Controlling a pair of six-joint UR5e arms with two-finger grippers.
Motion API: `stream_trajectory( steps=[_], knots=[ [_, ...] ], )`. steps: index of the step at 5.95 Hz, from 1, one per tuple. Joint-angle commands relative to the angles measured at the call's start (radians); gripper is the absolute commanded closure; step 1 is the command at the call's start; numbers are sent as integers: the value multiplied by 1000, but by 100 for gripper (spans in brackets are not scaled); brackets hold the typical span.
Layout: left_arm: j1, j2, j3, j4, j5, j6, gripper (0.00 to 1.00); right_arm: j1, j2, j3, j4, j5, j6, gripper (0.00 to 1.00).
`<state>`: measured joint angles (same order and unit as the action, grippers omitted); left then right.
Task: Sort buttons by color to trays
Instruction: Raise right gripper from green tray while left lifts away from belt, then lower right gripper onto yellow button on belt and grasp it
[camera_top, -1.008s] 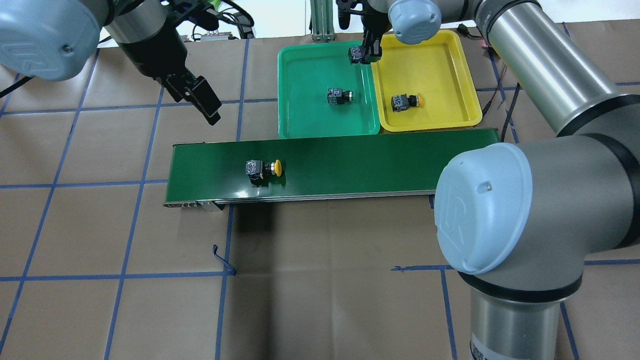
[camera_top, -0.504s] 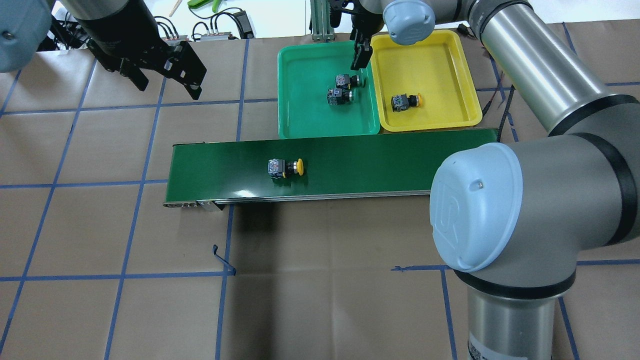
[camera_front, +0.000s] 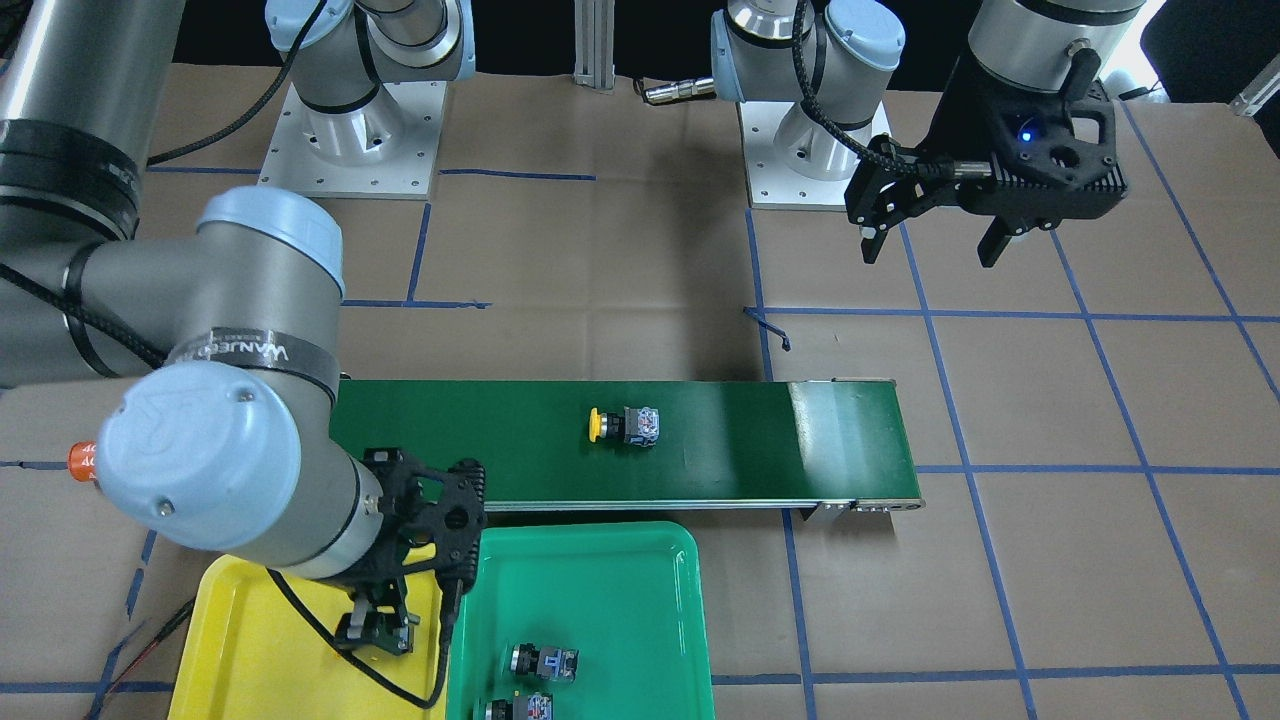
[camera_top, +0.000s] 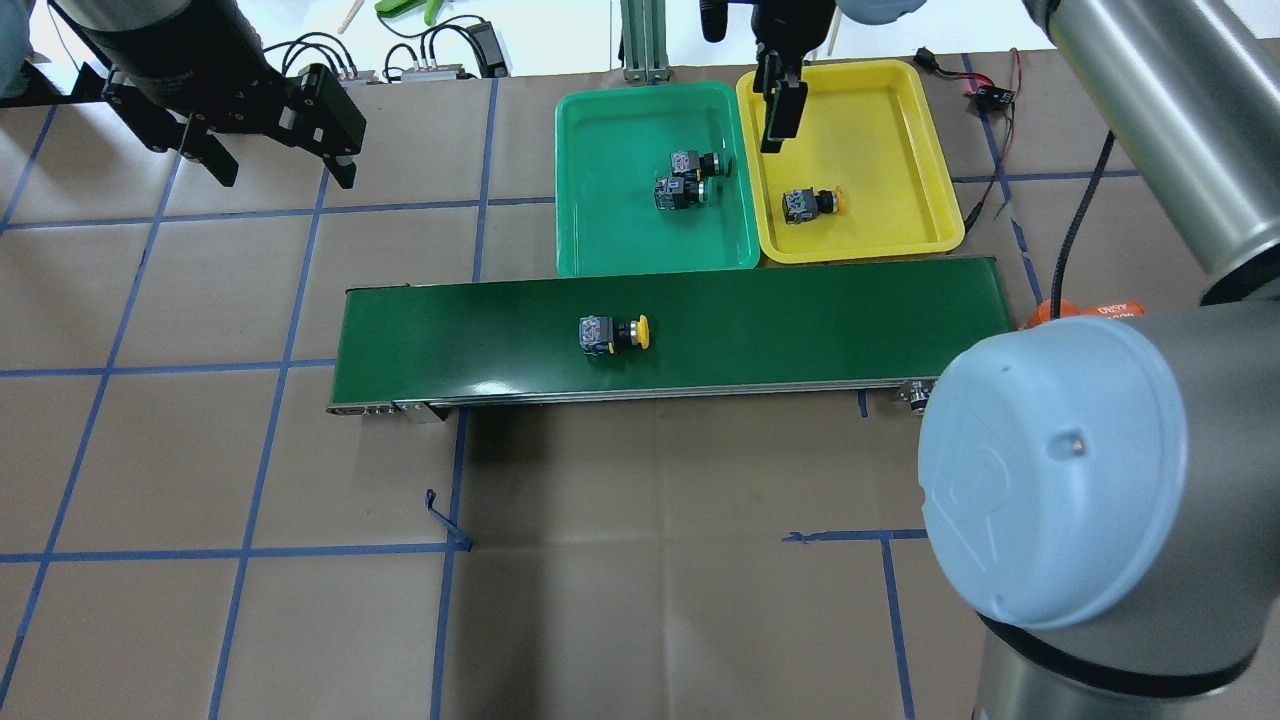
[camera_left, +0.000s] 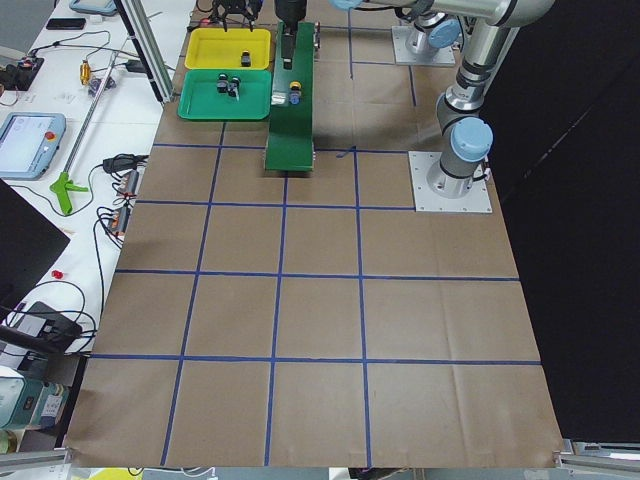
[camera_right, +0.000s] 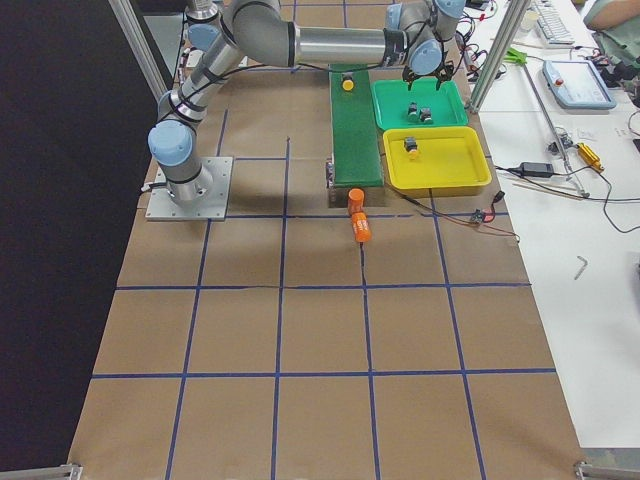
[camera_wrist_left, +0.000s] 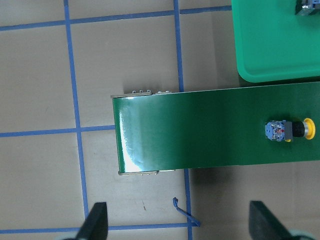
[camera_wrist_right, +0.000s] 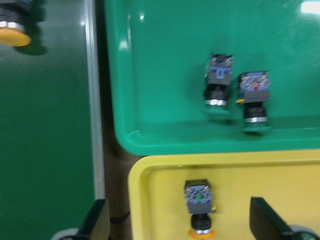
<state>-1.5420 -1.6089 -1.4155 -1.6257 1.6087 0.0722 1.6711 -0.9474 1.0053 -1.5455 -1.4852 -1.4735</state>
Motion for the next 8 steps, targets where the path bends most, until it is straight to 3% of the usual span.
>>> stream_trajectory(
  steps=[1,2,3,5,7,8],
  knots=[
    [-3,3,0,-2,-6,-14,2,-20,-196,249,56,-44,-24,0],
    [-4,4,0,-2,-4,-14,2,-21,-290,395,29,-44,-21,0],
    [-4,6,-2,-2,-1,-14,2,-19,-350,494,-75,-44,-13,0],
    [-6,6,-3,-8,-4,-113,2,21,-364,588,-160,-27,140,0],
    [-9,6,-3,-11,-4,-132,2,62,-355,732,-383,-24,162,0],
    [-9,6,-3,-11,-4,-132,2,62,-350,821,-573,-27,148,0]
  ],
)
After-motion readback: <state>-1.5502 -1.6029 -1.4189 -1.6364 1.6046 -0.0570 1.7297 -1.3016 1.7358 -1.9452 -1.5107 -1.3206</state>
